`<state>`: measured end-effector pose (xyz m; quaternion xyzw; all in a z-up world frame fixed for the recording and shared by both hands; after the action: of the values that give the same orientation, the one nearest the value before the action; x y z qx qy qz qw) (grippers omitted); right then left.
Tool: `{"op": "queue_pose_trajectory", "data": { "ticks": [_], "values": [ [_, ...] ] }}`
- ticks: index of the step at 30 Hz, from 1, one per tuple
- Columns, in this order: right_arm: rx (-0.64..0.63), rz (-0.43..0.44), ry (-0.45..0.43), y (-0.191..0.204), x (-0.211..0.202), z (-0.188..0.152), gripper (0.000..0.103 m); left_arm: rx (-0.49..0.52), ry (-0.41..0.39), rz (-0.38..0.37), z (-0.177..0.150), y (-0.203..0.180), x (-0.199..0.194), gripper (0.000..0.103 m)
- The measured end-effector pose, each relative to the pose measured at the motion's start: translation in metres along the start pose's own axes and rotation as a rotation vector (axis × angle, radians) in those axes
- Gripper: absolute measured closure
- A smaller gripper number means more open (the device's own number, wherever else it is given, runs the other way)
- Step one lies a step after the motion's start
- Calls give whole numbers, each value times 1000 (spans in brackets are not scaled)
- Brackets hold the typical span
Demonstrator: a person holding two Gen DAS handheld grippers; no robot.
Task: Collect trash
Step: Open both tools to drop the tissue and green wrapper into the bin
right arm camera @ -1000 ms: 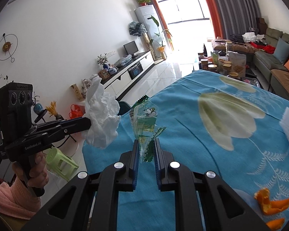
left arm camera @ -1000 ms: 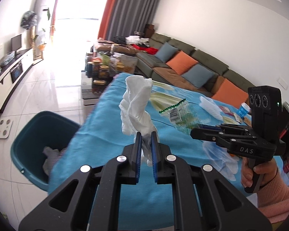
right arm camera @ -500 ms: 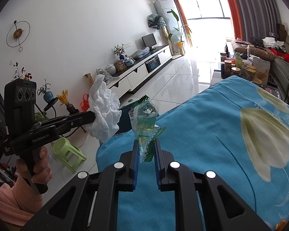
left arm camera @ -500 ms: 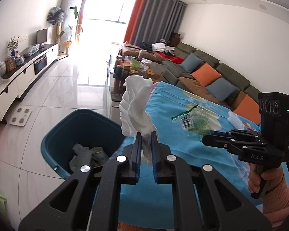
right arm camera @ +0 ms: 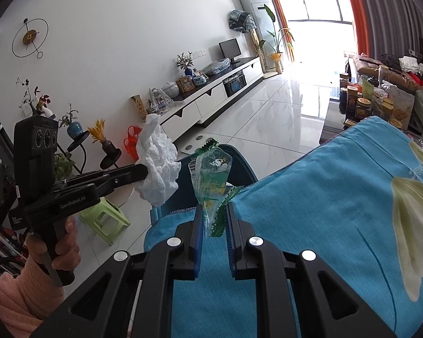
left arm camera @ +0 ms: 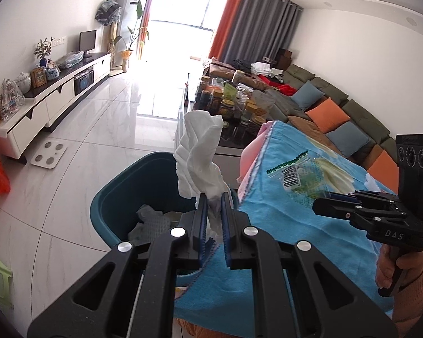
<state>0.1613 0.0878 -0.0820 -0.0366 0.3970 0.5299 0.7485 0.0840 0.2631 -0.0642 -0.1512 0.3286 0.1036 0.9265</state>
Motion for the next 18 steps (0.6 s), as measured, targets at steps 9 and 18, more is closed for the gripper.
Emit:
{"op": "queue_pose_trajectory", "data": {
  "ticks": [9, 18],
  "values": [
    [-6, 6, 35, 8, 29, 11, 89, -28, 43, 32, -8, 18, 21, 92],
    [12, 7, 81, 10, 68, 20, 89, -49, 87, 57, -14, 29, 44, 92]
  ]
}}
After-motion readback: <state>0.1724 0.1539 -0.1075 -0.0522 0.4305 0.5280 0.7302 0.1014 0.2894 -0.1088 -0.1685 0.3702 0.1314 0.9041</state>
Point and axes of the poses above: each gripper's, at about its wrist camera, not at the fingertips, and x roughly the way its jaws point, y to its left, z to its top, the point moved 9 cm from there along x, roughly the way its jaws point, and after that the axes turned 5 degrees about z, right-handed, at the moved point
